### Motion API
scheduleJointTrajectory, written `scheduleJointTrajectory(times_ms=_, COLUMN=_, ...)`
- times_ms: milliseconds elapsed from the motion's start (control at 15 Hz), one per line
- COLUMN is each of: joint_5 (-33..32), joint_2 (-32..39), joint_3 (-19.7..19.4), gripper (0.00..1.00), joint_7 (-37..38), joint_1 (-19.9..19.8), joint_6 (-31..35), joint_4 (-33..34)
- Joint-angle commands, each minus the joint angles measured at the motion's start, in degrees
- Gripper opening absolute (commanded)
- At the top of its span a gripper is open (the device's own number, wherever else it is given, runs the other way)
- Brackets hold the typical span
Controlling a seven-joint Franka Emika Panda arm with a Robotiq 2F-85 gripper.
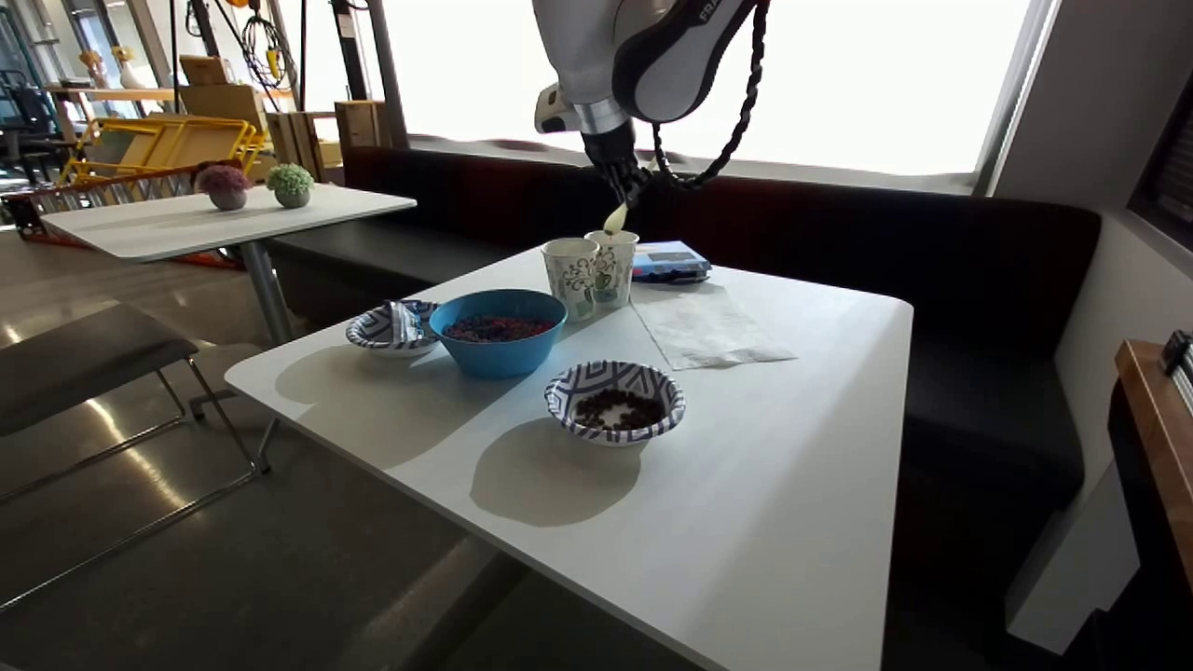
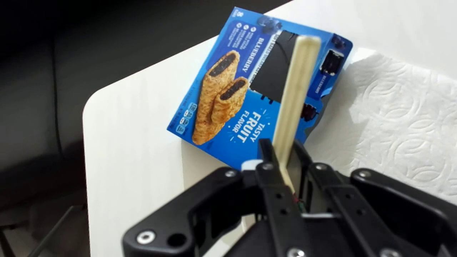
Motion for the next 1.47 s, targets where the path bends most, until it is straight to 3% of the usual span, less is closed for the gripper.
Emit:
scheduleJointTrajectory(times_ms=0, joint_5=-8.6, joint_2=-2.4, joint_3=-0.5, gripper=0.04, joint_7=1.1, joint_1=1.9, joint_6=-1.0, joint_4=-3.4)
scheduleJointTrajectory(times_ms=400, joint_5=-19.2, joint_2=-4.6, joint_3=0.7, gripper=0.04, joint_7=2.0, joint_1=2.4, joint_6=-3.6, joint_4=-6.8)
scheduleJointTrajectory(times_ms=533, joint_5=-18.4, joint_2=-5.6, joint_3=2.3, gripper=0.04, joint_7=1.4, joint_1=1.4, joint_6=-5.5, joint_4=-7.9)
scheduleJointTrajectory(times_ms=1000, joint_5=2.6, joint_2=-13.5, joint_3=10.1, gripper=0.04, joint_7=-4.2, joint_1=-3.8, joint_6=-15.2, joint_4=-10.5)
scheduleJointTrajectory(times_ms=1400, joint_5=21.4, joint_2=-21.9, joint_3=11.5, gripper=0.04, joint_7=-7.2, joint_1=-8.2, joint_6=-10.4, joint_4=-17.1)
